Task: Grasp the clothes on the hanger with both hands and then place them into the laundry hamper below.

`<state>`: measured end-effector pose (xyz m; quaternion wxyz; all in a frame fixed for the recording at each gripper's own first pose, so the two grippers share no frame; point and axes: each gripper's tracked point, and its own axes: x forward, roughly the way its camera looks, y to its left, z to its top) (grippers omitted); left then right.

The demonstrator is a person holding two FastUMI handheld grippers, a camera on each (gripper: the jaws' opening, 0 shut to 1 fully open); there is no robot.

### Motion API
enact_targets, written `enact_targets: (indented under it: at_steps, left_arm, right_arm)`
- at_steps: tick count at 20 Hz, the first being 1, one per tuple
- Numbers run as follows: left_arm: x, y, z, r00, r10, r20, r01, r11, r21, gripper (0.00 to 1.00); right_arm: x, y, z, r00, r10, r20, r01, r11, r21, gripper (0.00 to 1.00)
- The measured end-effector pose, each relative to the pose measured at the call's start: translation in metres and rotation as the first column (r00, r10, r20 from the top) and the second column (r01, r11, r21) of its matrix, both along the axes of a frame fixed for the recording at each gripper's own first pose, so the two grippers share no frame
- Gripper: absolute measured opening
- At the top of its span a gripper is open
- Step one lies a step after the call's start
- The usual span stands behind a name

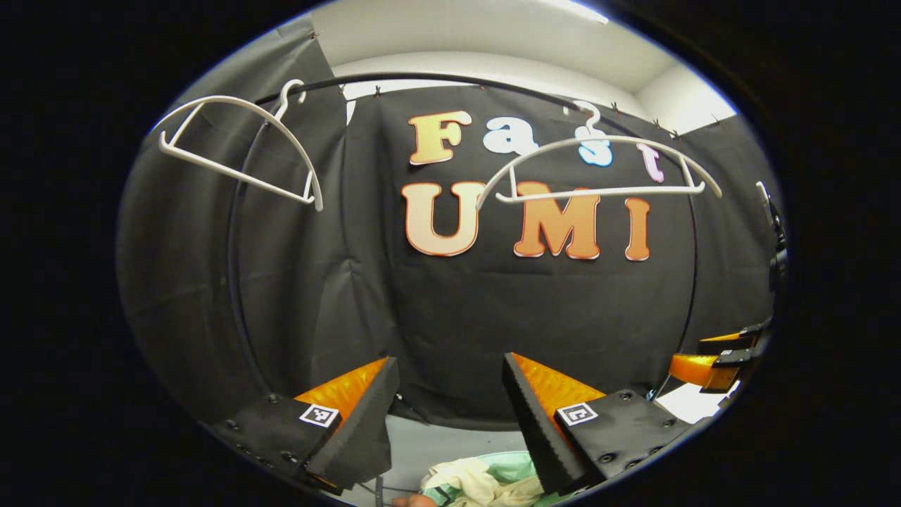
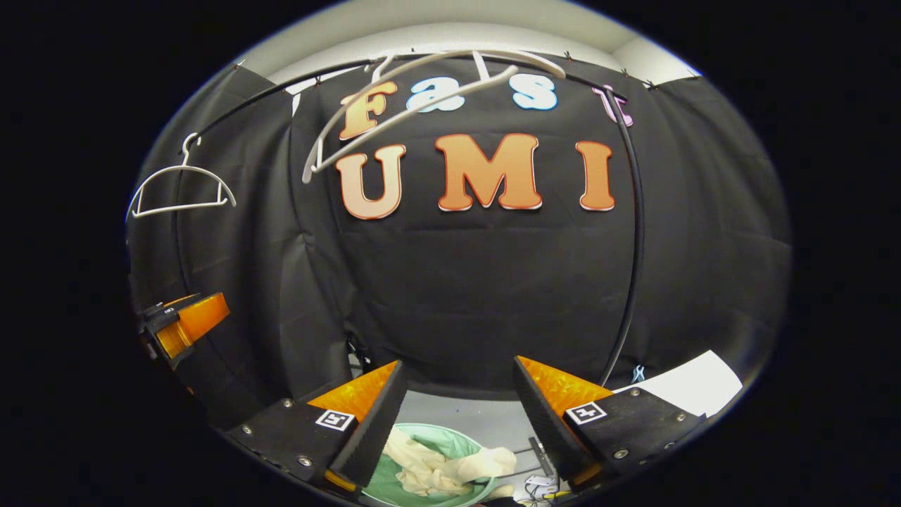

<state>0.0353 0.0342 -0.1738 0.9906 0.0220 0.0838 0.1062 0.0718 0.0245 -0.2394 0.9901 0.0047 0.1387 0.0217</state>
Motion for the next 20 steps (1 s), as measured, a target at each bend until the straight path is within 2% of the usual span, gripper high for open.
enact_targets:
  at_steps: [2, 4, 5, 10, 12, 14, 15, 16, 17, 20]
  left_arm:
    - [-0.006, 0.006, 0.03, 0.999, 0.005, 0.043, -0.005, 1.0, 0.002, 1.0]
    - [-0.014, 0.011, 0.056, 0.996, 0.019, 0.082, -0.02, 1.0, 0.012, 0.98]
    - [-0.018, 0.015, 0.07, 0.994, 0.025, 0.105, -0.027, 1.0, 0.013, 0.98]
    - [-0.055, 0.032, 0.136, 0.976, 0.057, 0.211, -0.063, 0.998, 0.02, 0.94]
    - [-0.063, 0.04, 0.145, 0.968, 0.079, 0.239, -0.089, 0.995, 0.033, 0.94]
    - [-0.065, 0.042, 0.151, 0.963, 0.096, 0.251, -0.11, 0.993, 0.044, 1.0]
    - [-0.065, 0.042, 0.151, 0.963, 0.099, 0.25, -0.115, 0.992, 0.051, 1.0]
    - [-0.064, 0.038, 0.151, 0.964, 0.094, 0.249, -0.111, 0.992, 0.053, 1.0]
    - [-0.067, 0.032, 0.152, 0.965, 0.083, 0.248, -0.098, 0.994, 0.052, 0.94]
    - [-0.067, 0.024, 0.153, 0.966, 0.069, 0.251, -0.084, 0.995, 0.049, 0.96]
  right_arm:
    - [-0.005, 0.002, 0.023, 0.999, 0.009, 0.036, -0.009, 1.0, -0.011, 0.93]
    - [-0.01, 0.005, 0.046, 0.997, 0.013, 0.074, -0.013, 1.0, -0.011, 0.93]
    - [-0.014, 0.006, 0.059, 0.995, 0.016, 0.096, -0.015, 1.0, -0.007, 1.0]
    - [-0.041, -0.001, 0.117, 0.977, 0.016, 0.213, -0.018, 1.0, 0.006, 1.0]
    - [-0.052, -0.007, 0.137, 0.965, 0.016, 0.262, -0.016, 1.0, -0.003, 1.0]
    - [-0.064, -0.009, 0.156, 0.954, 0.019, 0.299, -0.017, 1.0, -0.01, 1.0]
    - [-0.068, -0.01, 0.162, 0.951, 0.019, 0.31, -0.017, 1.0, -0.008, 1.0]
    - [-0.072, -0.011, 0.166, 0.949, 0.018, 0.316, -0.018, 1.0, -0.002, 1.0]
    - [-0.074, -0.011, 0.167, 0.947, 0.018, 0.32, -0.022, 1.0, 0.006, 1.0]
    - [-0.077, -0.012, 0.168, 0.945, 0.019, 0.326, -0.023, 1.0, 0.01, 1.0]
